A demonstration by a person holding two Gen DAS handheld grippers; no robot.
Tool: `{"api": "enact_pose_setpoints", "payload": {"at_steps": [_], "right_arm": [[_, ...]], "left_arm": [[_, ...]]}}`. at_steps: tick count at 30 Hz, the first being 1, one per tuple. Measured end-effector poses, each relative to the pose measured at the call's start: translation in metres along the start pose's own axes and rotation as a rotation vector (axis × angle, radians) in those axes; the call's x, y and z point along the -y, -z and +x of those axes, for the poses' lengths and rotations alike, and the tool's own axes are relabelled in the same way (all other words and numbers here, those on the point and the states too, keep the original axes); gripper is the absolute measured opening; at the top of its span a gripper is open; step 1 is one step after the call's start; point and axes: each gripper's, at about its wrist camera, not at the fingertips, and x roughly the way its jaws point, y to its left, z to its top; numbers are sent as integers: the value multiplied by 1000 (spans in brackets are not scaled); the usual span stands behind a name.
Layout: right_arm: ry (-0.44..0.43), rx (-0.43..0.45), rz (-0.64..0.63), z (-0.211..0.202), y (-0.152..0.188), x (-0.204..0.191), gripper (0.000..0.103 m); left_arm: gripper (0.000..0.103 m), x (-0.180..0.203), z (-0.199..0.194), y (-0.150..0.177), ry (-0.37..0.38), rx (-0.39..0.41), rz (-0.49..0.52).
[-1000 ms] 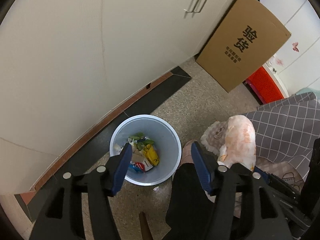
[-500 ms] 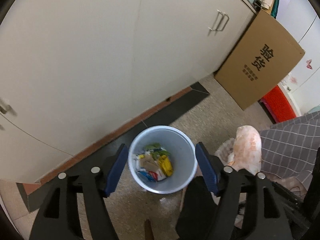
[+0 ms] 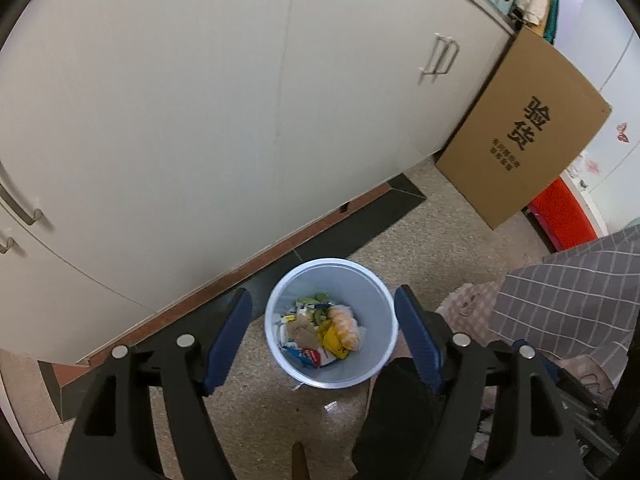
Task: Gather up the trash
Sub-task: 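Return to the table and grasp the newspaper-print paper bag with the right tool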
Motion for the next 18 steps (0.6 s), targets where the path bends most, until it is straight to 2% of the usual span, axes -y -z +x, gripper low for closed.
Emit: {"api": "enact_pose_setpoints", "payload": {"at_steps": [6, 11, 14, 18], "right_arm": [[-2, 128, -16, -67, -10, -1, 70], [4, 257, -34, -141, -15, 7, 70], [6, 332, -34, -185, -14, 19, 71], [24, 391, -18, -234, -12, 45, 72]], "left_arm": [[72, 29, -36, 3, 58, 56, 58], [76, 72, -88, 4, 134, 152, 160], [76, 98, -115, 4, 177, 196, 198], [77, 144, -148, 11, 225, 249, 292]]}}
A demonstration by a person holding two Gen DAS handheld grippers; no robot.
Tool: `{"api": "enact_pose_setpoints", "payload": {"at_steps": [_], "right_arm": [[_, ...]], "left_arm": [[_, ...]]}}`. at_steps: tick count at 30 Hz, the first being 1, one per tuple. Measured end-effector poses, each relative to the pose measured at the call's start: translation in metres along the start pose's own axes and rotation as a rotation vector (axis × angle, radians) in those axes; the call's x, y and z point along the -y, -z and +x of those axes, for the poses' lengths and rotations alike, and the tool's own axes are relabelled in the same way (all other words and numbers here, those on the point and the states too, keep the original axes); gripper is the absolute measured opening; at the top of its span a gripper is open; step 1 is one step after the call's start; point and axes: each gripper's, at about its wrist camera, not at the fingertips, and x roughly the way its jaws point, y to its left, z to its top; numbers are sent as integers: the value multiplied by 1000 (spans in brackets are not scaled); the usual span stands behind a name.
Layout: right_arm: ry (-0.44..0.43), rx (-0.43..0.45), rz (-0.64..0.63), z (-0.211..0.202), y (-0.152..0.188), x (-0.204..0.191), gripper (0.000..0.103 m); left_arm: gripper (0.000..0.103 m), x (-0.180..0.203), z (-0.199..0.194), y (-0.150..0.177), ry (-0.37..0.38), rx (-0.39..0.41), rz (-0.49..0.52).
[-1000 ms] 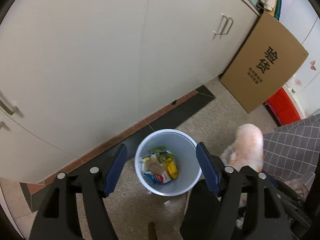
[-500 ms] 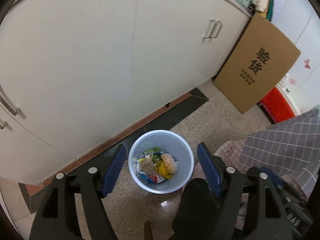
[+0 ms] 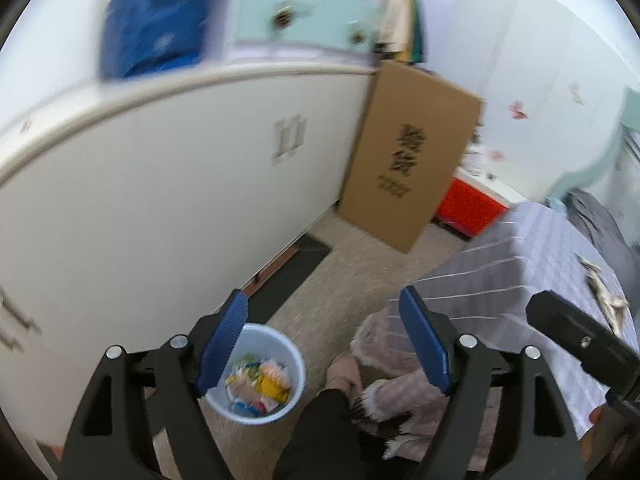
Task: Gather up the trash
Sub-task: 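Return to the table and grasp the newspaper-print paper bag with the right tool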
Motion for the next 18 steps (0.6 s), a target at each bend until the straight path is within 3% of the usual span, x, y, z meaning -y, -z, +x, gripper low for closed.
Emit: {"api": "enact_pose_setpoints", "payload": {"at_steps": [6, 11, 16, 18], "right_arm": [[168, 114, 85, -68, -14, 79, 74], [388, 209, 247, -119, -10, 175, 79], [561, 194, 363, -140, -1, 250, 83], [558, 167, 409, -140, 0, 274, 83]], "left_arm": [[78, 91, -11, -14, 99, 23, 141], [78, 172, -4, -15, 196, -13, 256], [78, 237, 8, -8, 261, -64, 367], [78, 259, 15, -7, 279, -88, 394]]}}
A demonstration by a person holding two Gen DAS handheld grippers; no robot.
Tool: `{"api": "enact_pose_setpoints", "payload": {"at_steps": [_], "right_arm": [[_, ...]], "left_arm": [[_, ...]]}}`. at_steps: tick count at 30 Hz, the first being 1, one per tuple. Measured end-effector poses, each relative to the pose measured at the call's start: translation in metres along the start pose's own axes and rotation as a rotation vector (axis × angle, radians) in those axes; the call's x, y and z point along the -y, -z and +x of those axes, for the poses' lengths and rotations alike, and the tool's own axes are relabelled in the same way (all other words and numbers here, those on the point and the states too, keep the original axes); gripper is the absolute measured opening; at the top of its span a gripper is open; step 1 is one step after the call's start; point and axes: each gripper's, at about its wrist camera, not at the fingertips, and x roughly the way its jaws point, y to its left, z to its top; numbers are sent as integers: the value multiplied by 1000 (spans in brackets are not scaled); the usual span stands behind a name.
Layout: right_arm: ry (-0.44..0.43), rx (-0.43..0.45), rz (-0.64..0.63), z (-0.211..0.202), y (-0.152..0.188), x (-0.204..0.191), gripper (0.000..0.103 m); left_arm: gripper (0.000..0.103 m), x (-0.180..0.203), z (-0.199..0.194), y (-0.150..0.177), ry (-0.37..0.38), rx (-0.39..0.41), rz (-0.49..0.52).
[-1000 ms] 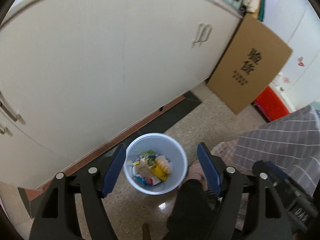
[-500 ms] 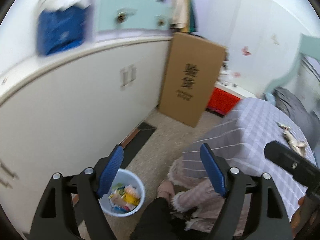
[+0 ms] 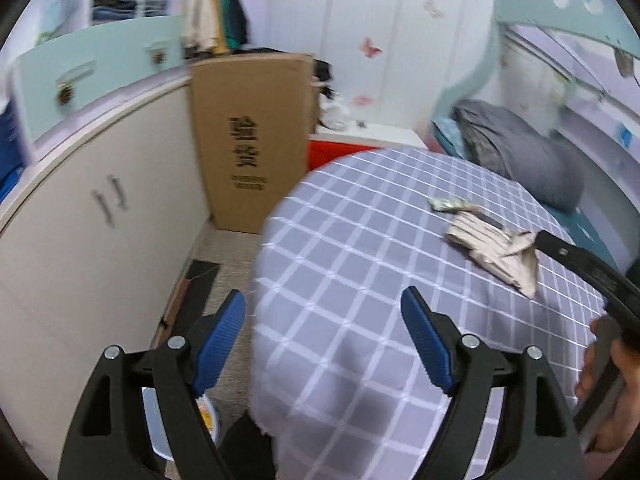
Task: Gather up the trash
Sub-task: 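Return to the table and grasp the newspaper-print paper bag with the right tool, then grasp the green-white snack wrapper with the left tool while the right tool holds the paper bag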
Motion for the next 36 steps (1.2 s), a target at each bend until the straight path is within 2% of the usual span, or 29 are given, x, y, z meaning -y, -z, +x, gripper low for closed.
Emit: {"api": "enact_pose_setpoints", "payload": {"at_steps": [4, 8, 9, 10, 11, 12, 13, 15, 22, 24, 27, 31, 33, 36], "right_arm": [[4, -58, 58, 24, -5, 21, 83], [-21, -84, 48, 36, -7, 25, 82], [-38, -84, 41, 35, -10, 27, 64], [-43, -95, 33, 35, -10, 27, 36], [-46, -102, 33, 38, -13, 27, 36], [-48, -99, 33, 38, -15, 30, 28], [-49, -84, 36, 36, -17, 35, 26], [-45, -54, 58, 33, -21, 44, 24], [72, 78, 80, 21, -47, 69, 23], [83, 99, 96, 21, -51, 75, 23], [90, 116, 91, 23, -52, 78, 23], [38, 109, 129, 23, -53, 90, 23], [23, 104, 139, 24, -52, 93, 23], [16, 99, 137, 25, -53, 93, 23]], "left_arm": [[78, 22, 19, -10, 17, -28, 32], [78, 40, 35, -22, 32, -41, 65], [78, 44, 37, -24, 36, -43, 71], [78, 48, 41, -27, 41, -47, 78], [78, 51, 45, -30, 48, -50, 81], [78, 53, 48, -32, 56, -54, 81], [78, 58, 52, -35, 62, -57, 82], [78, 64, 57, -39, 68, -59, 89], [78, 93, 87, -51, 84, -63, 152], [78, 102, 97, -56, 83, -66, 176], [78, 121, 114, -64, 80, -58, 250], [80, 146, 139, -73, 94, -59, 366], [85, 155, 153, -76, 109, -72, 403], [85, 162, 168, -79, 104, -92, 411]]}}
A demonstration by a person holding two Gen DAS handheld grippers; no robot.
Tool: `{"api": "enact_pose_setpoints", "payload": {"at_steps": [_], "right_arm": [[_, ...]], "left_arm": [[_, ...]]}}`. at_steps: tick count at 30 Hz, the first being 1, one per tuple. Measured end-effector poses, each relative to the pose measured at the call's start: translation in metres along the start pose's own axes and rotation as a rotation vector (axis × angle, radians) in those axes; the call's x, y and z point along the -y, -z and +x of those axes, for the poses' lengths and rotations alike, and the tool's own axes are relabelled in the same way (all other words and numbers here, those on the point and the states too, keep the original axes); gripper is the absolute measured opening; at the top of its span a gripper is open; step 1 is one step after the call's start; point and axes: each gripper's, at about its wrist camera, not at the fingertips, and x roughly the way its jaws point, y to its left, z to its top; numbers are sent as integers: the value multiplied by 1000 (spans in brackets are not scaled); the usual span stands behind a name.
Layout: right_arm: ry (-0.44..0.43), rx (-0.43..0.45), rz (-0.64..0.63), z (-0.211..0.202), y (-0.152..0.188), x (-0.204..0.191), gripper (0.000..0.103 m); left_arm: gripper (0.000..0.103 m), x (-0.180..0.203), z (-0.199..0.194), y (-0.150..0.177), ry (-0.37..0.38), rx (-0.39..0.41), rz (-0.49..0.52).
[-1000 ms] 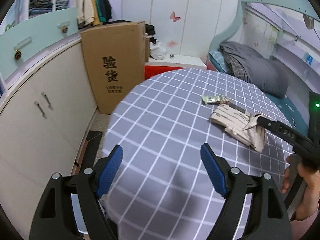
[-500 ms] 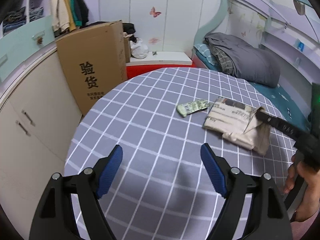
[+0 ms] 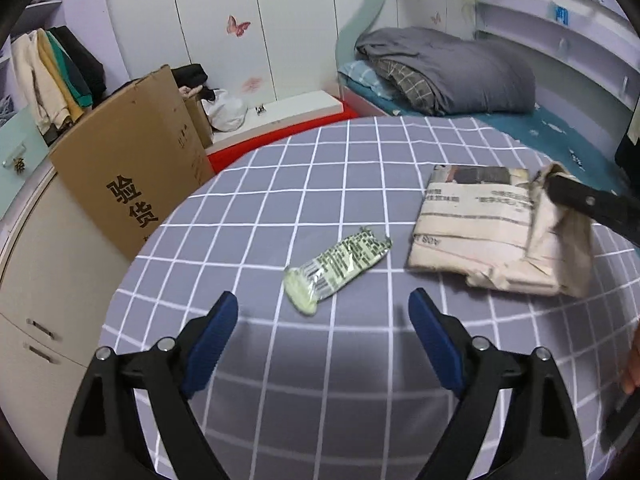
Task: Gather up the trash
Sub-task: 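Grasp the green-white snack wrapper with the left tool while the right tool holds the paper bag, then carry the snack wrapper and paper bag with both tools over the wastebasket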
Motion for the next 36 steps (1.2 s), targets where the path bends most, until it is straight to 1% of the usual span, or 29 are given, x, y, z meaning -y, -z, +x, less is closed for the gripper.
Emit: {"api": "enact_pose_setpoints", "payload": {"at_steps": [2, 4, 5, 9, 10, 11, 12, 13, 14, 15, 16, 17, 18, 20, 23, 28, 31, 36], "right_arm": [[-2, -3, -4, 0, -1, 1, 23], [-7, -6, 0, 1, -1, 2, 23], [-8, -8, 3, 1, -1, 4, 23], [-7, -23, 18, 5, -2, 8, 23], [-13, -25, 27, 5, -2, 10, 23], [-16, -27, 28, 6, -3, 10, 23], [-17, -32, 25, 7, -3, 10, 23], [-20, -33, 27, 7, -3, 10, 23], [-21, -33, 30, 7, -3, 11, 23], [-25, -34, 35, 7, -4, 12, 23], [-26, -35, 44, 8, -4, 14, 23], [-25, -39, 47, 8, -4, 16, 23], [-31, -39, 52, 8, -4, 18, 23], [-39, -38, 57, 7, -4, 19, 23], [-48, -27, 44, 5, -5, 17, 23], [-59, 11, 3, -2, -4, 10, 23], [-40, 38, -41, -9, -2, 1, 23], [-44, 77, -27, -25, 3, -9, 23]], "left_arm": [[85, 1, 9, -3, 11, -13, -6], [85, 2, 18, -7, -5, -14, -4], [85, 2, 22, -9, -1, -14, -3], [85, -1, 34, -17, 58, -39, -24], [85, -5, 37, -19, 85, -45, -40], [82, -9, 39, -20, 105, -47, -59], [80, -10, 40, -20, 98, -45, -61], [70, -9, 39, -20, 98, -38, -56], [56, -8, 37, -20, 106, -29, -45], [49, -5, 34, -19, 108, -20, -36], [31, -5, 33, -18, 113, -15, -36], [28, -4, 31, -17, 104, -13, -37], [27, -3, 31, -16, 101, -13, -40], [23, -1, 27, -13, 92, -10, -50], [18, 2, 18, -7, 64, 4, -64], [16, -5, 0, 8, 9, 18, -118], [15, -13, -21, 21, -24, 35, -152], [15, -29, -64, 47, -58, 90, -179]]}}
